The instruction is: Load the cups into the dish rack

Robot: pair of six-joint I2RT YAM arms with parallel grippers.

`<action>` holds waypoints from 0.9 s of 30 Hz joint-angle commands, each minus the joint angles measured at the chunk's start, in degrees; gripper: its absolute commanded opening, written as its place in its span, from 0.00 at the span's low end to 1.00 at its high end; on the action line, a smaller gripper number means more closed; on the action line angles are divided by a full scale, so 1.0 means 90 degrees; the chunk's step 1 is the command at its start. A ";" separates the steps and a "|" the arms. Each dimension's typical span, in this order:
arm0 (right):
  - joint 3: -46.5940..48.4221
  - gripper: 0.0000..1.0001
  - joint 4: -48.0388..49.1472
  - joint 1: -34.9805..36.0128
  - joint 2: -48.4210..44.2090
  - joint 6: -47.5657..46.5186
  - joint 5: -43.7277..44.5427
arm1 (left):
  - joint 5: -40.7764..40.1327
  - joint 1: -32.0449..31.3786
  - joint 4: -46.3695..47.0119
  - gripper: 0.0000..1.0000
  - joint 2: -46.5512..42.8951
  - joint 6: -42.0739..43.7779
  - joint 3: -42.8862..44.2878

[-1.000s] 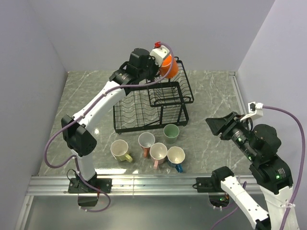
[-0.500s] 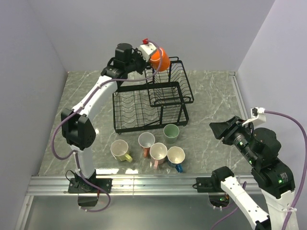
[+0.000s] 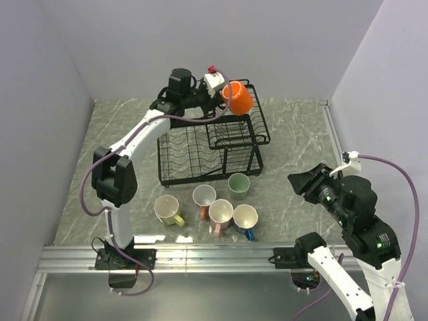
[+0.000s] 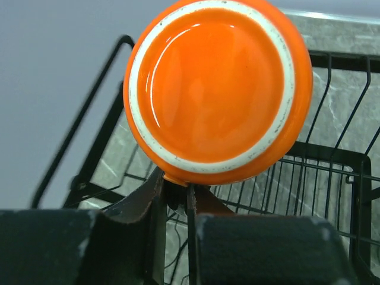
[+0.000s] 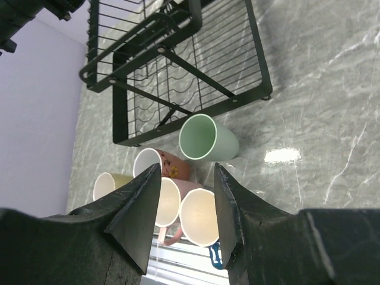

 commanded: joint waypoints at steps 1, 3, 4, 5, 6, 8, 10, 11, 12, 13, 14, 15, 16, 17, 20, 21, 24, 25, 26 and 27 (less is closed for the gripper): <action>-0.0068 0.48 0.0336 0.0040 -0.0037 0.0083 0.0061 | -0.0056 -0.0119 0.0457 0.00 0.0015 0.0225 0.0170; -0.0098 0.48 0.0336 0.0040 -0.0046 0.0073 0.0080 | -0.0417 -0.0119 0.0214 0.00 0.0064 0.0565 0.0247; -0.0108 0.48 0.0327 0.0030 -0.0056 0.0063 0.0090 | -0.0583 -0.0119 0.0135 0.00 0.0093 0.0693 0.0258; -0.0117 0.48 0.0327 0.0030 -0.0056 0.0054 0.0100 | -0.0749 -0.0109 0.0066 0.00 0.0093 0.0839 0.0277; -0.0117 0.48 0.0317 0.0030 -0.0066 0.0025 0.0100 | -0.0973 -0.0080 0.0046 0.00 0.0094 0.0928 0.0268; -0.0166 0.48 0.0326 0.0040 -0.0076 -0.0024 0.0119 | -0.1102 -0.0032 0.0173 0.00 0.0016 0.0948 0.0199; -0.0195 0.48 0.0346 0.0030 -0.0076 -0.0054 0.0119 | -0.1286 0.0047 0.0260 0.00 -0.0062 0.0899 0.0189; -0.0186 0.48 0.0346 0.0030 -0.0047 -0.0093 0.0119 | -0.1365 0.0057 0.0241 0.00 -0.0092 0.0967 0.0247; -0.0186 0.47 0.0385 0.0040 -0.0037 -0.0122 0.0100 | -0.1443 0.0086 0.0193 0.00 -0.0092 0.1035 0.0296; -0.0186 0.47 0.0395 0.0021 -0.0017 -0.0151 0.0100 | -0.1541 0.0096 0.0173 0.00 -0.0102 0.1094 0.0335; -0.0186 0.47 0.0414 0.0030 0.0002 -0.0181 0.0090 | -0.1532 0.0163 0.0173 0.00 -0.0121 0.1104 0.0375; -0.0186 0.47 0.0434 0.0030 0.0051 -0.0200 0.0071 | -0.1484 0.0212 0.0163 0.00 -0.0141 0.1075 0.0385; -0.0166 0.47 0.0463 0.0040 0.0061 -0.0239 0.0061 | -0.1425 0.0242 0.0144 0.00 -0.0180 0.1065 0.0394; -0.0186 0.47 0.0483 0.0040 0.0080 -0.0259 0.0051 | -0.1395 0.0271 0.0124 0.00 -0.0209 0.1075 0.0375; -0.0186 0.47 0.0531 0.0020 0.0149 -0.0327 0.0022 | -0.1308 0.0349 -0.0149 0.00 -0.0336 0.1260 0.0259; -0.0186 0.47 0.0541 0.0030 0.0159 -0.0347 0.0012 | -0.1249 0.0369 -0.0188 0.00 -0.0385 0.1241 0.0200; -0.0157 0.47 0.0551 0.0030 0.0207 -0.0415 -0.0008 | -0.1054 0.0418 -0.0354 0.00 -0.0531 0.1250 0.0082; -0.0166 0.47 0.0570 0.0030 0.0217 -0.0444 -0.0017 | -0.1063 0.0428 -0.0422 0.02 -0.0599 0.1241 0.0043; -0.0157 0.47 0.0571 0.0030 0.0246 -0.0454 -0.0037 | -0.1111 0.0437 -0.0432 0.05 -0.0629 0.1231 -0.0025; -0.0156 0.47 0.0571 0.0030 0.0256 -0.0474 -0.0056 | -0.1151 0.0447 -0.0452 0.11 -0.0648 0.1270 -0.0064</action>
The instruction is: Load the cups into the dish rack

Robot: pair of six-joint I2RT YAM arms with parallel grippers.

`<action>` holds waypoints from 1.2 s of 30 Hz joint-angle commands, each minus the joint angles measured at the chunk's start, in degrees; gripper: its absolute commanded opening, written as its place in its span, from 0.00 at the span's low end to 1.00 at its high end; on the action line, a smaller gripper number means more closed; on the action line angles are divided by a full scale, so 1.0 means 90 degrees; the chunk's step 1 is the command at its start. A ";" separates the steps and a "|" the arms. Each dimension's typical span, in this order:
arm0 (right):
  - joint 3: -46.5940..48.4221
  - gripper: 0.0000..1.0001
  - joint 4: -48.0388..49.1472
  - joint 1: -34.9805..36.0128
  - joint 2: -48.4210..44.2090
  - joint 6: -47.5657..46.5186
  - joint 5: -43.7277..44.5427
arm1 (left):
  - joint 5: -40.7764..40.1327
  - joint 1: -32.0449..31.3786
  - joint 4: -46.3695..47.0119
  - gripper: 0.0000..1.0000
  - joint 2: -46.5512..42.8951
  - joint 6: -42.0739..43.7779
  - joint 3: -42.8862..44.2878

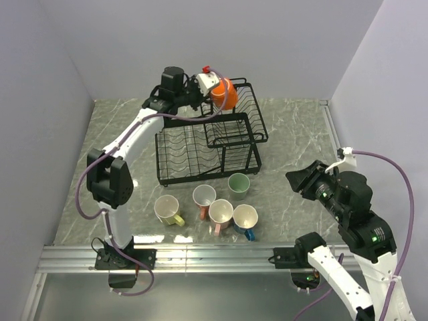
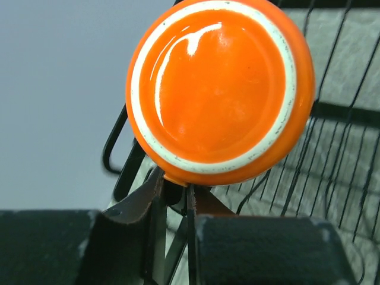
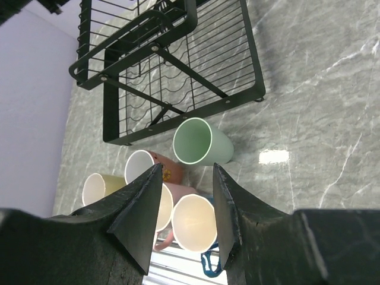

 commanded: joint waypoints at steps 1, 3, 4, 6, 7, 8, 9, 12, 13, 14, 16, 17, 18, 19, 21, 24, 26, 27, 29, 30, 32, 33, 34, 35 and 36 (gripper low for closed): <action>0.0004 0.47 0.0279 0.0030 0.0106 -0.0185 -0.0015 | -0.0218 0.0241 -0.0073 0.16 -0.0617 0.0190 -0.0110; 0.0014 0.47 0.0270 0.0030 0.0115 -0.0224 -0.0035 | -0.0326 0.0280 -0.0083 0.38 -0.0637 0.0092 -0.0140; 0.0023 0.46 0.0250 0.0030 0.0116 -0.0234 -0.0045 | -0.0326 0.0290 -0.0102 0.43 -0.0685 0.0082 -0.0150; 0.0033 0.46 0.0230 0.0030 0.0106 -0.0263 -0.0035 | -0.0317 0.0309 -0.0073 0.46 -0.0744 0.0082 -0.0228; 0.0023 0.46 0.0221 0.0030 0.0096 -0.0282 -0.0045 | -0.0336 0.0309 -0.0093 0.49 -0.0764 0.0072 -0.0247; 0.0023 0.46 0.0211 0.0030 0.0077 -0.0292 -0.0054 | -0.0346 0.0309 -0.0112 0.49 -0.0774 0.0063 -0.0267; 0.0004 0.46 0.0201 0.0030 0.0067 -0.0302 -0.0064 | -0.0336 0.0309 -0.0122 0.51 -0.0783 0.0043 -0.0286; -0.0025 0.46 0.0152 0.0040 0.0028 -0.0331 -0.0084 | -0.0317 0.0309 -0.0122 0.52 -0.0793 -0.0054 -0.0296; -0.0045 0.46 0.0114 0.0030 0.0008 -0.0331 -0.0093 | -0.0326 0.0300 -0.0122 0.52 -0.0813 -0.0064 -0.0296; -0.0045 0.46 0.0104 0.0040 -0.0021 -0.0341 -0.0093 | -0.0336 0.0299 -0.0132 0.52 -0.0813 -0.0074 -0.0287; -0.0093 0.46 0.0074 0.0030 -0.0060 -0.0351 -0.0084 | -0.0346 0.0299 -0.0122 0.52 -0.0852 -0.0113 -0.0287; -0.0094 0.46 0.0064 0.0040 -0.0099 -0.0351 -0.0084 | -0.0423 0.0309 -0.0112 0.52 -0.0871 -0.0104 -0.0287; -0.0113 0.46 0.0055 0.0030 -0.0119 -0.0351 -0.0093 | -0.0433 0.0300 -0.0112 0.52 -0.0881 -0.0152 -0.0287; -0.0133 0.46 0.0035 0.0030 -0.0128 -0.0361 -0.0084 | -0.0453 0.0299 -0.0093 0.53 -0.0929 -0.0172 -0.0277; -0.0162 0.46 0.0025 0.0030 -0.0168 -0.0361 -0.0084 | -0.0619 0.0309 -0.0025 0.53 -0.0998 -0.0259 -0.0306; -0.0201 0.46 0.0016 0.0040 -0.0216 -0.0370 -0.0084 | -0.1017 0.0299 0.0141 0.54 -0.1105 -0.0483 -0.0316; -0.0230 0.46 0.0025 0.0030 -0.0236 -0.0380 -0.0220 | -0.1243 0.0309 0.0403 0.57 -0.1213 -0.0708 -0.0374; -0.0250 0.46 0.0035 0.0030 -0.0236 -0.0390 -0.0278 | -0.1612 0.0309 0.0521 0.61 -0.1271 -0.1018 -0.0384; -0.0260 0.46 0.0054 0.0030 -0.0207 -0.0458 -0.0376 | -0.1897 0.0309 0.0717 0.64 -0.1398 -0.1381 -0.0355; -0.0250 0.46 0.0084 0.0040 -0.0158 -0.0507 -0.0522 | -0.2140 0.0309 0.0727 0.67 -0.1437 -0.1740 -0.0316; -0.0211 0.46 0.0084 0.0040 0.0036 -0.0634 -0.0679 | -0.2269 0.0309 0.0553 0.69 -0.1516 -0.2181 -0.0121; -0.0182 0.46 0.0065 0.0030 0.0144 -0.0682 -0.0834 | -0.2250 0.0309 0.0465 0.72 -0.1593 -0.2570 -0.0063; -0.0133 0.46 0.0055 0.0030 0.0387 -0.0789 -0.0942 | -0.2192 0.0309 0.0425 0.74 -0.1652 -0.2855 -0.0052; -0.0085 0.46 0.0035 0.0030 0.0524 -0.0858 -0.1030 | -0.2133 0.0309 0.0376 0.76 -0.1730 -0.3128 -0.0081; -0.0065 0.46 0.0016 0.0030 0.0671 -0.0907 -0.1137 | -0.2075 0.0309 0.0318 0.80 -0.1808 -0.3711 -0.0149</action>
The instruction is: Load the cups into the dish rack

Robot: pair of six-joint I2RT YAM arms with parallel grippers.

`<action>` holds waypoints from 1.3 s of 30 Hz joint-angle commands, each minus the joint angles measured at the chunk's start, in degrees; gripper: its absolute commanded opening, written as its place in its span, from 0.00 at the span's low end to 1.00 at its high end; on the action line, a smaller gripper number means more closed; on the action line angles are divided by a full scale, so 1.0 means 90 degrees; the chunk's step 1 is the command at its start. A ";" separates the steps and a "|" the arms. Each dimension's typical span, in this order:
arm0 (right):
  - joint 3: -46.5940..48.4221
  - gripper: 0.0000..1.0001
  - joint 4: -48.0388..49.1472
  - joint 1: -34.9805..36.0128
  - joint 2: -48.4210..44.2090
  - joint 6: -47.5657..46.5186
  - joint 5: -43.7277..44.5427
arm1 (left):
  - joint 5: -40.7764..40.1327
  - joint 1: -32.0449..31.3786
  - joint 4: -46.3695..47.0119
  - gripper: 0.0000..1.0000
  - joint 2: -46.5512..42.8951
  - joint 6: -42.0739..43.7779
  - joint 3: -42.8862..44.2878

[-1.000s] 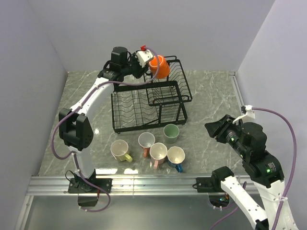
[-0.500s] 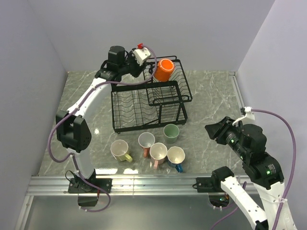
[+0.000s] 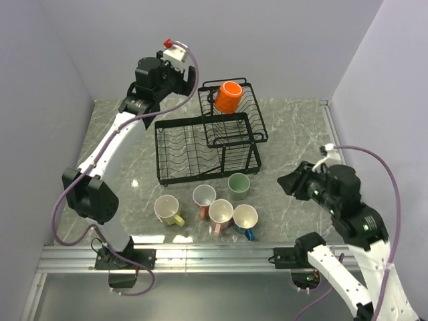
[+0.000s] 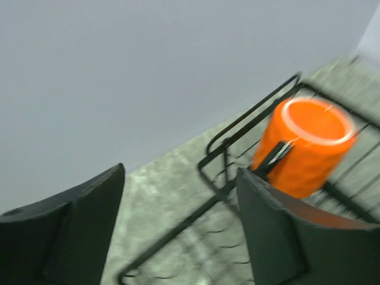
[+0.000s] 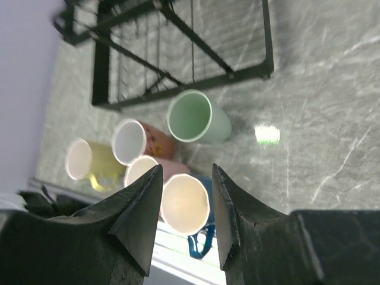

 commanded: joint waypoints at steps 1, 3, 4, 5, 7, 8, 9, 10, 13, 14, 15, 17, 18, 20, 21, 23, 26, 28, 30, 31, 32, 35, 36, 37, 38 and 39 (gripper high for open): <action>0.0166 0.46 0.0028 0.0030 0.0654 -0.0407 -0.0550 | -0.0023 -0.0009 0.0094 0.83 -0.0722 -0.1828 -0.0061; 0.0196 0.46 -0.0109 0.0040 0.1075 -0.0476 -0.0629 | 0.0192 -0.0009 0.0191 0.89 -0.1016 -0.2501 -0.0423; 0.0176 0.46 -0.0148 0.0050 0.1279 -0.0544 -0.0707 | 0.0377 -0.0019 0.0250 0.92 -0.1366 -0.2699 -0.0870; 0.0137 0.46 -0.0158 0.0088 0.1358 -0.0573 -0.0746 | 0.0418 -0.0048 0.0299 0.94 -0.1562 -0.2865 -0.1116; -0.0028 0.46 -0.0139 0.0108 0.1466 -0.0603 -0.0834 | 0.0398 -0.0097 0.0406 0.98 -0.2158 -0.3256 -0.1846; -0.0106 0.46 -0.0119 0.0137 0.1486 -0.0613 -0.0941 | 0.0389 -0.0155 0.0416 0.99 -0.2363 -0.3296 -0.2102; -0.0233 0.46 -0.0119 0.0147 0.1505 -0.0622 -0.1010 | 0.0302 -0.0204 0.0397 0.99 -0.2742 -0.3374 -0.2347; -0.0311 0.46 -0.0109 0.0157 0.1525 -0.0661 -0.1078 | 0.0252 -0.0253 0.0252 0.99 -0.2930 -0.3384 -0.2765; -0.0624 0.46 -0.0080 0.0352 0.1535 -0.0759 -0.1449 | 0.0222 -0.0399 -0.0196 0.99 -0.3526 -0.3627 -0.3420; -0.0789 0.46 -0.0080 0.0555 0.1535 -0.0701 -0.1440 | 0.0242 -0.0438 -0.0295 0.99 -0.3759 -0.3870 -0.3665; -0.0878 0.46 -0.0080 0.0673 0.1545 -0.0672 -0.1440 | 0.0252 -0.0458 -0.0412 0.99 -0.3868 -0.3998 -0.3667; -0.1005 0.46 -0.0080 0.0976 0.1623 -0.0584 -0.1343 | 0.0223 -0.0526 -0.0840 0.99 -0.4005 -0.4242 -0.3901; -0.1063 0.46 -0.0061 0.1122 0.1652 -0.0516 -0.1139 | 0.0213 -0.0556 -0.0969 0.99 -0.4093 -0.4456 -0.3950; -0.1074 0.46 -0.0051 0.1562 0.1759 -0.0281 -0.0991 | 0.0213 -0.0643 -0.1291 0.99 -0.4142 -0.4740 -0.4038; -0.1151 0.47 0.0007 0.1641 0.1798 -0.0116 -0.1010 | 0.0223 -0.0682 -0.1341 0.99 -0.4172 -0.4809 -0.4048; -0.1220 0.47 0.0056 0.1855 0.1993 0.0012 -0.1001 | 0.0223 -0.0848 -0.1380 0.99 -0.4221 -0.4956 -0.4116; -0.1308 0.47 0.0144 0.2245 0.2199 0.0295 -0.0660 | 0.0028 -0.1082 -0.1312 0.99 -0.4347 -0.5054 -0.4243; -0.1347 0.47 0.0154 0.2383 0.2383 0.0499 -0.0464 | -0.0041 -0.1161 -0.1273 0.99 -0.4465 -0.5103 -0.4321; -0.1337 0.47 0.0077 0.2481 0.2511 0.0656 -0.0181 | -0.0080 -0.1220 -0.1292 0.99 -0.4533 -0.5142 -0.4361; -0.1338 0.47 0.0057 0.2510 0.2608 0.0696 -0.0093 | -0.0090 -0.1239 -0.1360 0.99 -0.4553 -0.5161 -0.4371; -0.1318 0.47 0.0037 0.2549 0.2648 0.0735 0.0062 | -0.0090 -0.1259 -0.1390 0.99 -0.4572 -0.5142 -0.4390; -0.1269 0.47 0.0028 0.2589 0.2775 0.0803 0.0248 | -0.0138 -0.1308 -0.1527 0.99 -0.4670 -0.5123 -0.4458; -0.1230 0.47 0.0018 0.2627 0.2814 0.0784 0.0269 | -0.0148 -0.1318 -0.1546 0.99 -0.4767 -0.5132 -0.4497; -0.1211 0.47 0.0027 0.2647 0.2882 0.0784 0.0308 | -0.0148 -0.1318 -0.1556 0.99 -0.4816 -0.5132 -0.4575; -0.1201 0.47 0.0027 0.2647 0.2931 0.0784 0.0327 | -0.0139 -0.1318 -0.1566 0.99 -0.4865 -0.5132 -0.4624; -0.1210 0.47 0.0085 0.2657 0.2960 0.0784 0.0328 | -0.0139 -0.1318 -0.1566 0.99 -0.4952 -0.5123 -0.4663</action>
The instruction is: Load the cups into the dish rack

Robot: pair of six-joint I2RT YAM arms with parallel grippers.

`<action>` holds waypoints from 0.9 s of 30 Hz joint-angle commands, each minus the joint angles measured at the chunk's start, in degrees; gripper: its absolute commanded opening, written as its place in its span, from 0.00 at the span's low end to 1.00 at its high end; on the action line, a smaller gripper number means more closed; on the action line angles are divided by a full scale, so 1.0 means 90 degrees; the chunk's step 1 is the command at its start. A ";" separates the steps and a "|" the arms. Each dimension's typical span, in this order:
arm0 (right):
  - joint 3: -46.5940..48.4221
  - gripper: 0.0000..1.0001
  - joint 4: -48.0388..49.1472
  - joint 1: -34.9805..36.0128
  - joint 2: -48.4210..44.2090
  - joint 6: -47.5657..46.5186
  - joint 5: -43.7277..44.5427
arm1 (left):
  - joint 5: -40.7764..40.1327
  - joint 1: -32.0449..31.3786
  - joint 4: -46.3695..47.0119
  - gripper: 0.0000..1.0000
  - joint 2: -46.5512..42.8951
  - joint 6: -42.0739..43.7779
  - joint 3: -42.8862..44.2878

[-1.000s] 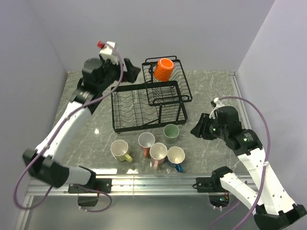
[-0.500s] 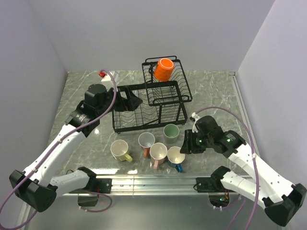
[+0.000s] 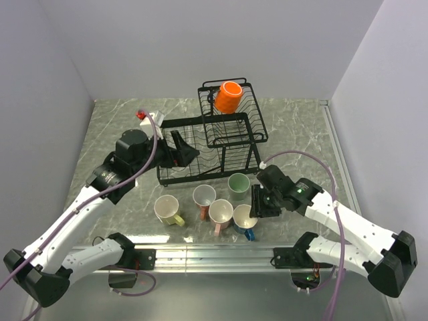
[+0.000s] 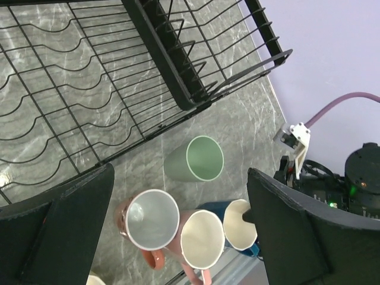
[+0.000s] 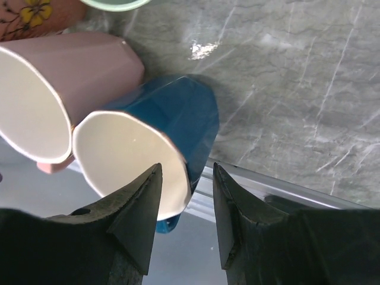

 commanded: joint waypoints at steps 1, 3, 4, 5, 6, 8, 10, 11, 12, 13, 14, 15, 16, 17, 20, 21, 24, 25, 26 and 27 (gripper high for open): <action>0.0125 0.47 0.0161 0.0102 0.0170 0.0114 0.0328 | -0.0068 -0.0043 0.0003 0.99 -0.0280 -0.0069 -0.0197; 0.0048 0.47 0.0326 0.0170 0.0258 0.0143 0.0318 | -0.0039 -0.0033 0.0003 0.99 -0.0339 -0.0078 -0.0276; 0.0018 0.47 0.0385 0.0190 0.0336 0.0153 0.0328 | -0.0020 -0.0043 0.0013 0.99 -0.0349 -0.0069 -0.0295; -0.0040 0.45 0.0434 0.0229 0.0375 0.0172 0.0328 | 0.0000 -0.0043 0.0022 0.99 -0.0349 -0.0049 -0.0305; -0.0070 0.43 0.0541 0.0239 0.0424 0.0211 0.0328 | -0.0009 -0.0043 0.0022 0.99 -0.0320 -0.0049 -0.0296; -0.0129 0.36 0.0639 0.0298 0.0502 0.0260 0.0357 | 0.0029 -0.0043 0.0022 0.99 -0.0271 -0.0030 -0.0247; -0.0216 0.31 0.0747 0.0288 0.0503 0.0348 0.0444 | 0.0117 -0.0043 0.0042 0.99 -0.0174 -0.0020 -0.0149; -0.0236 0.23 0.0728 0.0317 0.0503 0.0387 0.0512 | 0.0156 -0.0033 0.0061 0.99 -0.0086 -0.0020 -0.0110; -0.0236 0.20 0.0689 0.0327 0.0474 0.0445 0.0581 | 0.0205 -0.0033 0.0071 0.99 -0.0037 -0.0010 -0.0033; -0.0246 0.16 0.0679 0.0337 0.0444 0.0446 0.0591 | 0.0254 -0.0033 0.0081 0.99 0.0012 -0.0010 0.0007; -0.0236 0.07 0.0650 0.0337 0.0396 0.0484 0.0765 | 0.0312 -0.0043 0.0081 0.99 0.0138 0.0000 0.0046; -0.0227 0.02 0.0543 0.0327 0.0308 0.0533 0.0844 | 0.0351 -0.0033 0.0081 0.99 0.0188 0.0000 0.0124; -0.0197 0.00 0.0475 0.0337 0.0259 0.0553 0.0894 | 0.0390 -0.0033 0.0120 0.99 0.0246 0.0000 0.0163; -0.0100 0.00 0.0281 0.0337 0.0201 0.0611 0.1058 | 0.0507 -0.0033 0.0139 0.99 0.0343 0.0009 0.0231; 0.0231 0.00 -0.0275 0.0337 -0.0034 0.0718 0.1371 | 0.0683 -0.0043 0.0276 0.99 0.0500 -0.0029 0.0290; 0.0339 0.00 -0.0452 0.0337 -0.0160 0.0748 0.1460 | 0.0742 -0.0033 0.0305 0.99 0.0520 -0.0030 0.0348; 0.0876 0.00 -0.1155 0.0327 -0.0511 0.0885 0.1742 | 0.0975 -0.0033 0.0355 0.99 0.0676 -0.0020 0.0543; 0.1032 0.00 -0.1321 0.0327 -0.0600 0.0924 0.1792 | 0.1035 -0.0033 0.0345 0.99 0.0715 -0.0020 0.0622; 0.1352 0.00 -0.1555 0.0337 -0.0688 0.0943 0.1821 | 0.1093 -0.0033 0.0316 0.99 0.0802 -0.0010 0.0709; 0.1520 0.00 -0.1644 0.0337 -0.0853 0.0953 0.1812 | 0.1162 -0.0033 0.0277 0.99 0.0852 -0.0020 0.0933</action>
